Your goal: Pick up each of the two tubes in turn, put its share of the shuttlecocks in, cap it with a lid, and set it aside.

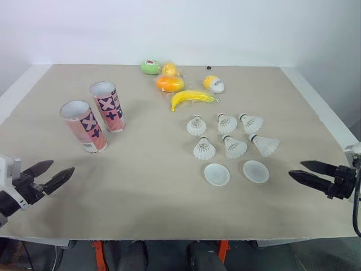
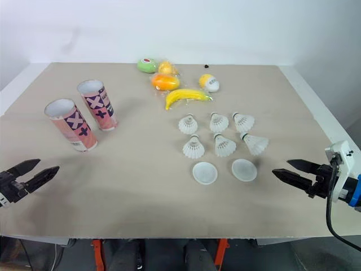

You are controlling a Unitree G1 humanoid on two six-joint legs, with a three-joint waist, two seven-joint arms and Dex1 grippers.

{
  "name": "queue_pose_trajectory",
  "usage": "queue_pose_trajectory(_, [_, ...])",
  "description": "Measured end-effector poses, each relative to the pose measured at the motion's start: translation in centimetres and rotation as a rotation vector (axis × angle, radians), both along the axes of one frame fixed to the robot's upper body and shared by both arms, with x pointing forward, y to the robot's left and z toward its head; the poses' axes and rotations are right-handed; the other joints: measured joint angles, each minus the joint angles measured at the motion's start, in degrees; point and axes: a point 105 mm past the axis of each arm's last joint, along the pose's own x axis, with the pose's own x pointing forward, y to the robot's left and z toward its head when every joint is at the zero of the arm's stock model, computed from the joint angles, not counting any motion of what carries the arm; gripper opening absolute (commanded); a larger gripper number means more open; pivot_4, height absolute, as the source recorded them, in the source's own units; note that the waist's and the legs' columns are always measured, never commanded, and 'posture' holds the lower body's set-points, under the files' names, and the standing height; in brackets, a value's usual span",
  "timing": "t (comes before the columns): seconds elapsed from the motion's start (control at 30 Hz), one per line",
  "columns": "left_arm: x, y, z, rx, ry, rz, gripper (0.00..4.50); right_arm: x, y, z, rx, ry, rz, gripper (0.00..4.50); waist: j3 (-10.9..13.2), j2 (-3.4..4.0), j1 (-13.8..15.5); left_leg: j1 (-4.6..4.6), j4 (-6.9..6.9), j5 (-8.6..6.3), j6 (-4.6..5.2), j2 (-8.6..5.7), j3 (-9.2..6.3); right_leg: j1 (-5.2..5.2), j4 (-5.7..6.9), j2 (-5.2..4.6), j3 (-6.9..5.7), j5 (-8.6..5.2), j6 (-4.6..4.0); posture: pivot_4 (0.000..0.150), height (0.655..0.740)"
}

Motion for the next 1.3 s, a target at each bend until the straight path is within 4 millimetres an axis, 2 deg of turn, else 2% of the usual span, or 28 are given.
queue_pose_trajectory(0.17, [0.2,-0.4,0.1,-0.028,-0.003,-0.023,4.47,0.0,1.1,0.2,0.011,-0.014,0.036,4.5,0.0,-0.01,0.0,0.0,0.0,0.0,0.0,0.01,0.0,0.0,0.0,0.01,0.0,0.0,0.0,0.15,0.7321])
queue_pose_trajectory(0.3, [0.2,-0.8,0.0,-0.089,0.004,-0.052,4.47,0.1,3.5,0.8,0.082,-0.042,0.109,4.5,0.0,0.01,0.0,-0.01,0.0,0.0,0.0,0.01,0.0,0.1,0.01,0.02,0.0,0.0,0.0,0.15,0.7321])
queue_pose_trajectory(0.37, [0.3,-0.9,-0.1,-0.15,-0.002,-0.056,4.47,0.2,5.3,1.8,0.118,-0.08,0.166,4.5,0.0,0.03,0.0,0.0,-0.01,0.0,0.0,0.03,0.0,0.09,0.03,0.04,-0.01,0.01,0.0,0.15,0.7321])
queue_pose_trajectory(0.4, [0.5,-0.9,-0.2,-0.207,-0.017,-0.05,4.47,0.2,7.8,2.7,0.14,-0.104,0.259,4.5,0.0,-0.01,0.0,0.0,-0.01,0.0,0.01,0.05,-0.03,0.08,0.04,0.06,-0.04,0.01,0.0,0.15,0.7321])
queue_pose_trajectory(0.57, [0.3,0.2,-0.4,-0.248,-0.036,-0.01,4.47,-0.5,13.4,2.6,0.213,-0.078,0.454,4.5,-0.1,-0.24,0.0,-0.06,-0.03,0.0,0.0,0.08,-0.02,-0.02,0.03,0.05,-0.07,-0.01,-0.04,0.15,0.7321])
queue_pose_trajectory(0.67, [0.6,0.9,0.3,-0.204,-0.116,0.007,4.47,-1.0,17.3,4.8,0.256,-0.152,0.611,4.5,-0.2,-0.25,0.0,-0.06,-0.03,0.0,0.0,0.1,-0.03,-0.05,0.03,0.05,-0.13,0.02,-0.09,0.15,0.7321])
queue_pose_trajectory(0.7, [0.8,0.8,0.6,-0.195,-0.137,0.008,4.47,-1.3,18.1,5.2,0.257,-0.165,0.646,4.5,-0.2,-0.28,0.0,-0.06,-0.03,0.0,0.0,0.1,-0.03,-0.05,0.03,0.05,-0.14,0.02,-0.09,0.15,0.7321])
queue_pose_trajectory(0.87, [1.8,0.5,0.8,-0.117,-0.197,0.003,4.47,-0.7,20.9,5.8,0.277,-0.204,0.701,4.5,-0.3,-0.54,0.2,-0.08,-0.04,0.0,0.0,0.1,-0.02,-0.04,0.02,-0.01,-0.19,0.02,-0.14,0.15,0.7321])
queue_pose_trajectory(0.9, [1.8,0.5,0.8,-0.117,-0.197,0.003,4.47,-0.7,20.9,5.8,0.277,-0.204,0.701,4.5,-0.3,-0.54,0.2,-0.08,-0.04,0.0,0.0,0.1,-0.02,-0.04,0.02,-0.01,-0.19,0.03,-0.15,0.15,0.7321])
queue_pose_trajectory(1.0, [3.8,-1.3,-0.1,-0.045,-0.191,-0.073,4.47,-0.4,23.2,6.0,0.289,-0.225,0.756,4.5,-0.4,-0.64,0.2,-0.2,-0.06,0.01,0.01,0.12,-0.01,0.05,0.03,0.02,-0.21,0.22,-0.49,0.15,0.7321])
queue_pose_trajectory(1.1, [4.8,-1.4,-0.4,-0.024,-0.19,-0.071,4.47,0.2,23.8,5.8,0.273,-0.244,0.742,4.5,-0.4,-0.67,0.2,-0.29,-0.1,0.02,0.02,0.17,-0.04,0.01,0.04,0.09,-0.26,0.22,-0.5,0.15,0.7321])
queue_pose_trajectory(1.13, [5.9,-1.1,-0.7,-0.015,-0.191,-0.055,4.47,0.8,24.2,5.9,0.279,-0.264,0.721,4.5,-0.4,-0.66,0.2,-0.29,-0.13,0.02,0.03,0.18,-0.04,-0.03,0.07,0.13,-0.28,0.22,-0.5,0.15,0.7321])
queue_pose_trajectory(1.3, [8.3,-1.0,-0.9,0.001,-0.203,-0.046,4.47,1.2,24.7,6.3,0.298,-0.297,0.703,4.5,-0.4,-0.68,0.2,-0.4,-0.14,0.03,0.01,0.19,-0.12,-0.03,0.08,0.15,-0.35,0.28,-0.27,0.15,0.7321])
